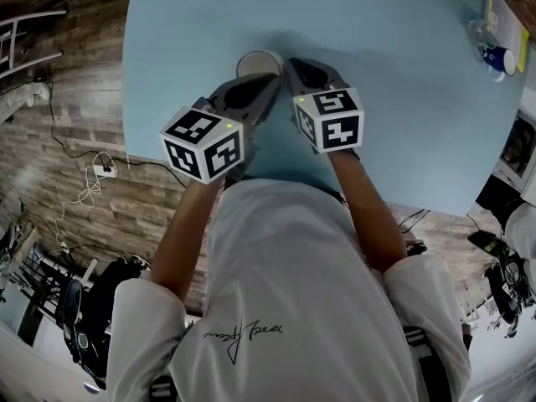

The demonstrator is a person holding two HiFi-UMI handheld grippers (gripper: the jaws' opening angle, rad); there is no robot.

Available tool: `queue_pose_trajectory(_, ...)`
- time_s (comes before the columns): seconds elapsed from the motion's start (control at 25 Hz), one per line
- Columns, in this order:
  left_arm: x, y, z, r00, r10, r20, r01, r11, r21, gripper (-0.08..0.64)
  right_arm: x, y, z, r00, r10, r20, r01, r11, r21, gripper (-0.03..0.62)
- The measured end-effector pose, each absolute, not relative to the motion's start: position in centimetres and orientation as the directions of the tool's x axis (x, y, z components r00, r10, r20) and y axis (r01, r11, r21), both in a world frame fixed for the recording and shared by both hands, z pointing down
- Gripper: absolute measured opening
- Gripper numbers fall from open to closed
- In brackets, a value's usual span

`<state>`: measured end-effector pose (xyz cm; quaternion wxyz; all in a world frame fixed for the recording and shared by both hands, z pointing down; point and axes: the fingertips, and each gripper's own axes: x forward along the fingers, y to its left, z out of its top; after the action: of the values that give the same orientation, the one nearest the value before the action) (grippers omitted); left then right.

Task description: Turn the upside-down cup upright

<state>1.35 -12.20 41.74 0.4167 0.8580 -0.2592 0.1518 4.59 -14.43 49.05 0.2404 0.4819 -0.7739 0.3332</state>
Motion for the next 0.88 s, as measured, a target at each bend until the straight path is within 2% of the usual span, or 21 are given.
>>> queue_pose_trajectory(0.52, 1.6, -12.3, 41.5, 0.819, -0.33, 0.47, -0.574, -0.507, 0.643, 0.015, 5.3, -14.5, 48.8, -0.419, -0.592, 0.688, -0.908, 0.292, -0.301, 0.02)
queue_pose_trajectory(0.88, 1.6, -11.8, 40.4, 0.828, -0.342, 0.445, -0.561, -0.501, 0.659, 0.014, 5.1, -14.2, 47.5, -0.468, -0.577, 0.67, -0.884, 0.319, -0.343, 0.02)
